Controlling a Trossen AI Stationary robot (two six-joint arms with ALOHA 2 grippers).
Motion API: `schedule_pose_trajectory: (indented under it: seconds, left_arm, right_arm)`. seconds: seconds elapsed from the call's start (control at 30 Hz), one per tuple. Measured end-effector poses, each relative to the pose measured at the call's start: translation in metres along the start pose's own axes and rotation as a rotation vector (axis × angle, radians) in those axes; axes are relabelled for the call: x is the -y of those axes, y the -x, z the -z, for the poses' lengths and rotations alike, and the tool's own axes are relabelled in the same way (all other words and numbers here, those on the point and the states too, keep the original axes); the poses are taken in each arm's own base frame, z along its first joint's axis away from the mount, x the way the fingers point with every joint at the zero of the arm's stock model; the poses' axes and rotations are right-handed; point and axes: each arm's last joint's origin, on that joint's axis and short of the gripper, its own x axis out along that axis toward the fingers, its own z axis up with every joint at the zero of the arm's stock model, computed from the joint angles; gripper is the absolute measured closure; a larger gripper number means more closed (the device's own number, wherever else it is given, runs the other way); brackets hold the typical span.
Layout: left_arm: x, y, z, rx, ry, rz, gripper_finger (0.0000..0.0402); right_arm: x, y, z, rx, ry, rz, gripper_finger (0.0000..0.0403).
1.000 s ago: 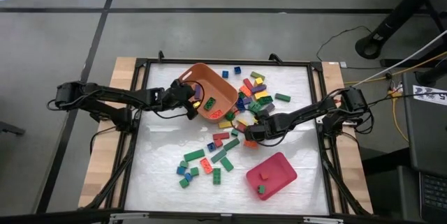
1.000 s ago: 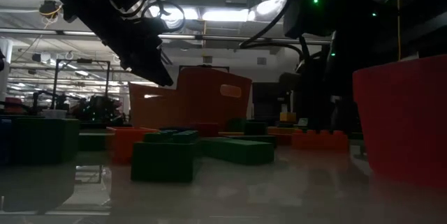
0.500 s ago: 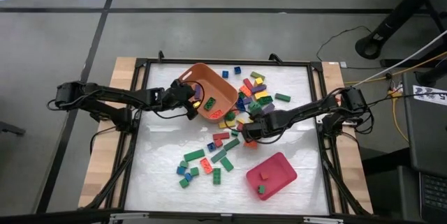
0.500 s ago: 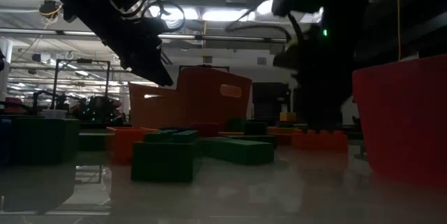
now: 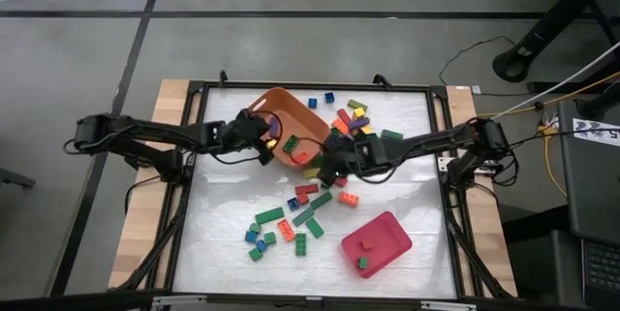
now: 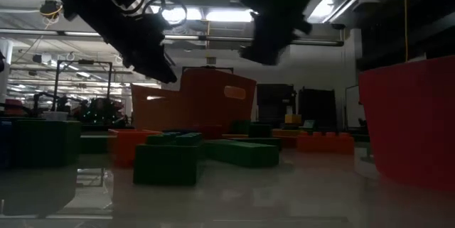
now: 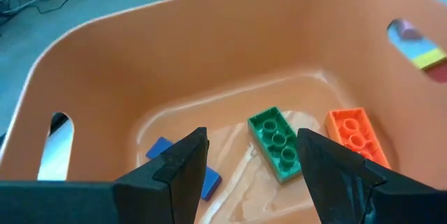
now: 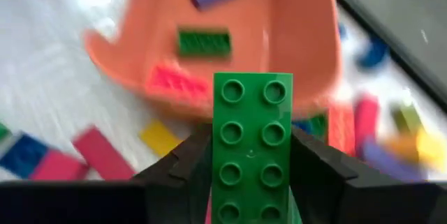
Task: Sort blocks by size
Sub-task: Put the large green game piece into the orange bin, then put the large green block into the orange bin
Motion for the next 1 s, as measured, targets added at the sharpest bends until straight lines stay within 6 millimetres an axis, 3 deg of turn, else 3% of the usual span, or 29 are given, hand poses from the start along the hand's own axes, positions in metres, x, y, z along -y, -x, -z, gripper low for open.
schedule_pose_trajectory:
  seconds: [0.2, 0.37, 0.63, 1.0]
  left_arm:
    - [0.004, 0.017, -0.006, 0.061, 0.0, 0.05, 0.0194]
    - [0.012, 0.034, -0.01, 0.114, -0.008, 0.153, 0.0194]
    - [0.034, 0.05, -0.006, 0.126, -0.059, 0.326, 0.0194]
    - [0.074, 0.083, 0.01, 0.069, -0.047, 0.631, 0.0194]
  right_arm:
    - [0.018, -0.02, -0.028, 0.11, 0.084, -0.098, 0.025]
    - [0.034, -0.031, -0.041, 0.144, 0.046, -0.14, 0.0228]
    - [0.053, -0.041, -0.047, 0.11, 0.012, -0.22, 0.0197]
    - [0.053, -0.041, -0.048, 0.119, 0.035, -0.225, 0.0191]
